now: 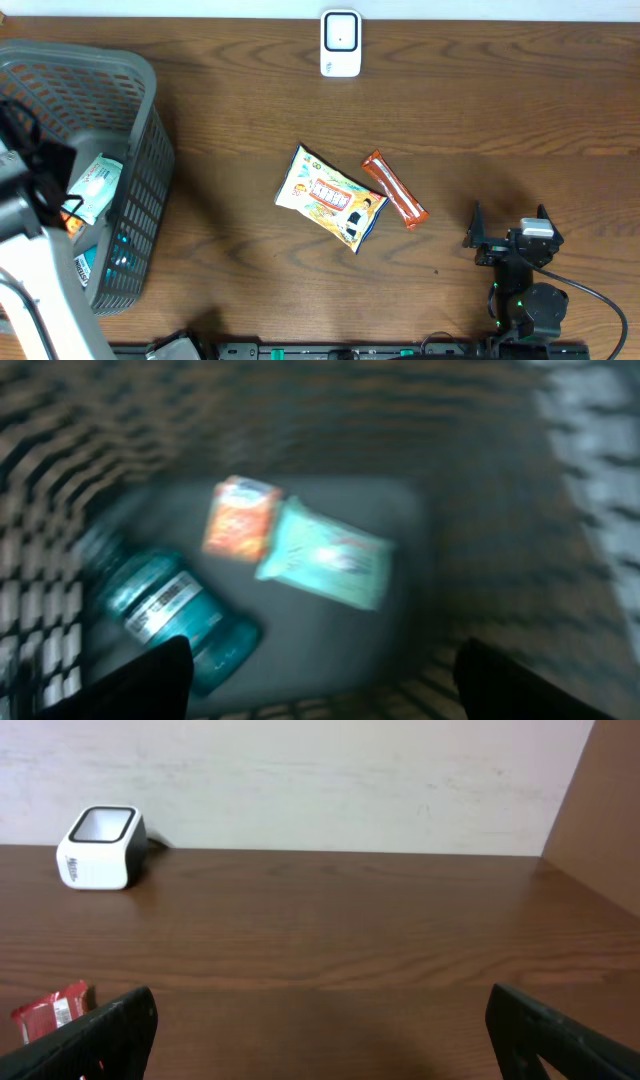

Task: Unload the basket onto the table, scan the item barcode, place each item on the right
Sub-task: 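Reach the left gripper into the basket and grasp the Listerine bottle, then carry the Listerine bottle with the left gripper and set it down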

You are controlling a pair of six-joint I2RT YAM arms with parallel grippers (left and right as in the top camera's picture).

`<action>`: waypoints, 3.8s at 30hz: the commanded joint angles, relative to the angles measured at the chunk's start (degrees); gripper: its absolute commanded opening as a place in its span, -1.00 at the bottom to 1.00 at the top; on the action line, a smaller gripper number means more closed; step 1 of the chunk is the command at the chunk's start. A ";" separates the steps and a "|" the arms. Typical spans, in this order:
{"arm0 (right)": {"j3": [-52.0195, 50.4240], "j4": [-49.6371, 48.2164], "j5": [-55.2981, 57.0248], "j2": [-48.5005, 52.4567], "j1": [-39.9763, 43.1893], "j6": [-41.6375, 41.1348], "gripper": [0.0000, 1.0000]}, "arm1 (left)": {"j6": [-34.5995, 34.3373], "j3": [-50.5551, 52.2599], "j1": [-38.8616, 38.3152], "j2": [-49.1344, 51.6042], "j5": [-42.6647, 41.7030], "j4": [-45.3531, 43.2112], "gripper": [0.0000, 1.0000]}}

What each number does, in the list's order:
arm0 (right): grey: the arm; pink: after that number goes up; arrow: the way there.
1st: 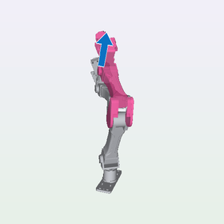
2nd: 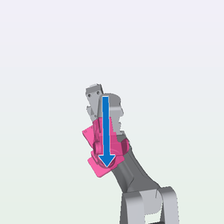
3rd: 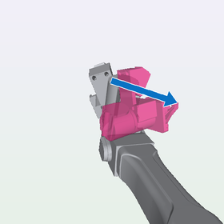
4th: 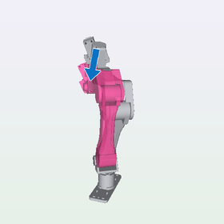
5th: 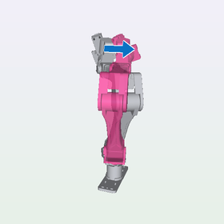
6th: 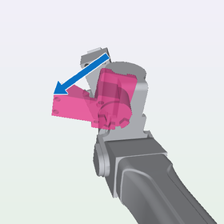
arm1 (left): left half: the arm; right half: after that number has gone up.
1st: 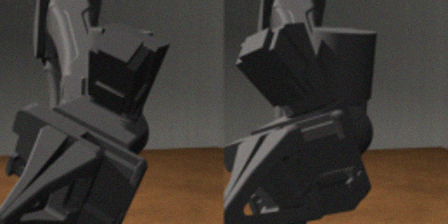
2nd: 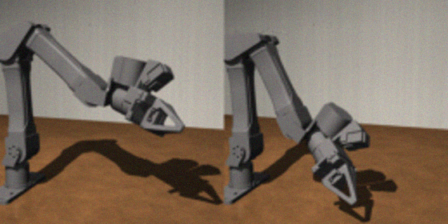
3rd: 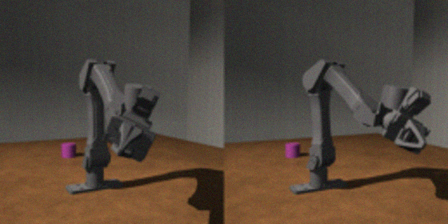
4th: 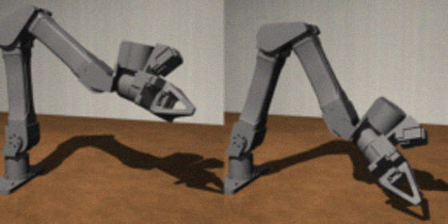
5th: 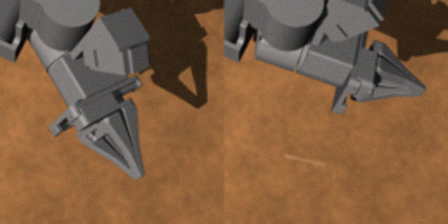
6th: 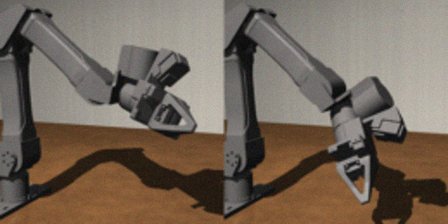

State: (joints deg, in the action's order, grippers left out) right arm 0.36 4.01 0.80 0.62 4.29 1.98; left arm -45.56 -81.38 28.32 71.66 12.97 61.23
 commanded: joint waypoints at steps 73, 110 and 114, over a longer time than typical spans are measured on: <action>-0.07 0.20 -0.31 -0.31 0.11 0.46 0.98 | -9.86 21.77 10.62 -7.93 -30.60 -30.82 -0.44; -0.07 0.20 -0.31 -0.31 0.11 0.46 0.99 | -12.96 21.79 -58.42 4.24 -25.09 -53.48 -0.45; -0.07 0.20 -0.31 -0.31 0.11 0.44 0.99 | -12.98 21.79 -64.02 14.47 -24.90 -65.22 -0.44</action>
State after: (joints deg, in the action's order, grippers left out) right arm 0.36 3.97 0.80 0.64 4.29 1.98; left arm -59.70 -57.69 -32.21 80.49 -15.05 2.59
